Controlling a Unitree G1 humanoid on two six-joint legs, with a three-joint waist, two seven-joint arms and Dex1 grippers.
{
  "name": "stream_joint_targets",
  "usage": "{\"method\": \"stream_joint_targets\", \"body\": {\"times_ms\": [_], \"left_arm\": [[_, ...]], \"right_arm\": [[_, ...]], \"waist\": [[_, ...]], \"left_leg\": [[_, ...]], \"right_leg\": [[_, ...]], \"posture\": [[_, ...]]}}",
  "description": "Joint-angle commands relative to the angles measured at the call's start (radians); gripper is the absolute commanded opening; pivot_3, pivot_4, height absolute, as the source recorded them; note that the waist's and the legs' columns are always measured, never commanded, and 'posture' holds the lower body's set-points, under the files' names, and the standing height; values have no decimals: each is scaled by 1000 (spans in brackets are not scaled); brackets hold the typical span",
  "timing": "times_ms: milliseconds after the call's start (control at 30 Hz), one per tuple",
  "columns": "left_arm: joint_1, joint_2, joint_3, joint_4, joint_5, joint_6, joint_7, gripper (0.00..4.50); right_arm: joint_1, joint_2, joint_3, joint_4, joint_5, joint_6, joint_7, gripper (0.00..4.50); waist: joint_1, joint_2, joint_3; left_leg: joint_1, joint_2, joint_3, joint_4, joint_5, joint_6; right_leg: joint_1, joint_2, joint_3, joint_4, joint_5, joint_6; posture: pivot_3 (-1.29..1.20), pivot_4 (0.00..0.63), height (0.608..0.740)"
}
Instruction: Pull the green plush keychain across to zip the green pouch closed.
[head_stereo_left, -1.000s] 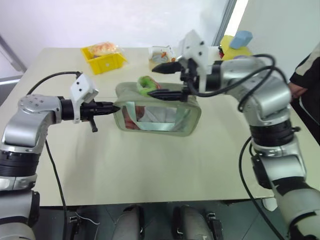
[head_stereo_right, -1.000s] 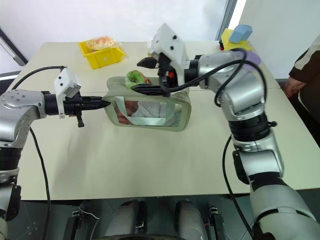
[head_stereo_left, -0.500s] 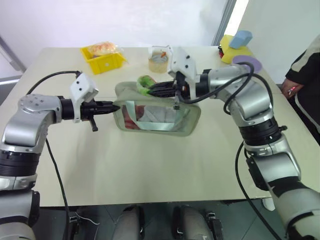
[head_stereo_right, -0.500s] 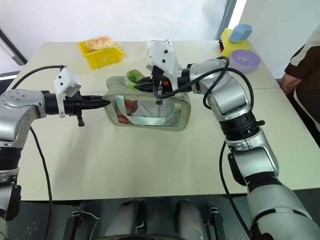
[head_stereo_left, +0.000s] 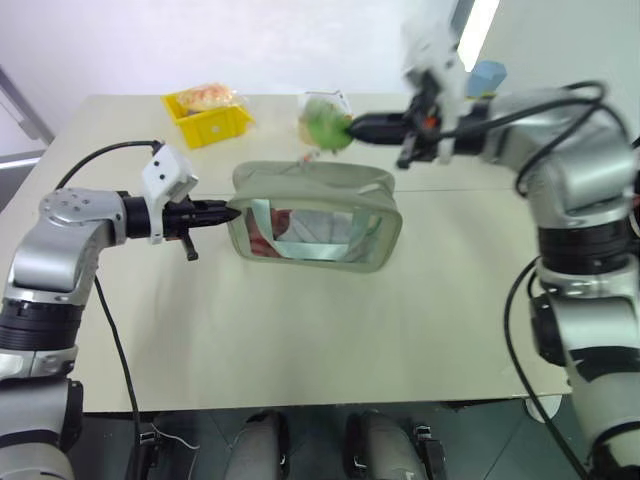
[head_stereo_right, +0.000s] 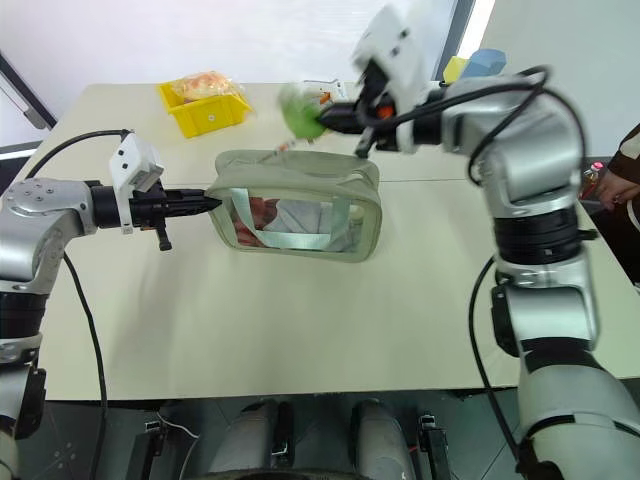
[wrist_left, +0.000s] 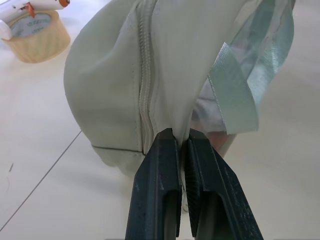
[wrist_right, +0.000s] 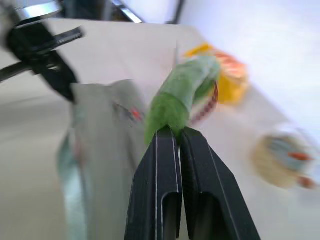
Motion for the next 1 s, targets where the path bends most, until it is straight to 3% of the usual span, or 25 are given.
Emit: {"method": "stream_joint_targets", "body": {"times_ms": [33,267,467,567,733,1000], "left_arm": [[1,5,20,-10,-3,-11,3,0],[-23,-18,1,31,7,-30,2,0],[-73,-43,-24,89,30,-61,-18,0],[-80,-47,-25,96,36,-66,-22,0],[-53,-34,-11,59,27,-52,-21,0],[-4,-17,19,-19,9,-7,5,0]], "right_arm": [[38,-84,-89,-93,-5,88,-79,142],[176,-168,-173,-156,-17,151,-198,142],[174,-68,-121,-259,87,132,-166,142],[133,18,-81,-283,146,148,-156,1034],[83,109,126,-256,67,-31,-93,3424],[47,188,264,-61,-72,-216,-73,3424]], "waist": [[1,0,0],[1,0,0],[0,0,0],[-1,0,0],[1,0,0],[-2,0,0]], "left_leg": [[0,0,0,0,0,0],[0,0,0,0,0,0],[0,0,0,0,0,0],[0,0,0,0,0,0],[0,0,0,0,0,0],[0,0,-1,0,0,0]], "right_leg": [[0,0,0,0,0,0],[0,0,0,0,0,0],[0,0,0,-1,0,0],[0,0,0,-1,0,0],[0,0,0,0,0,0],[0,1,0,0,0,0]], "posture": [[0,150,739],[0,150,739],[0,150,739],[0,150,739],[0,150,739],[0,150,739]]}}
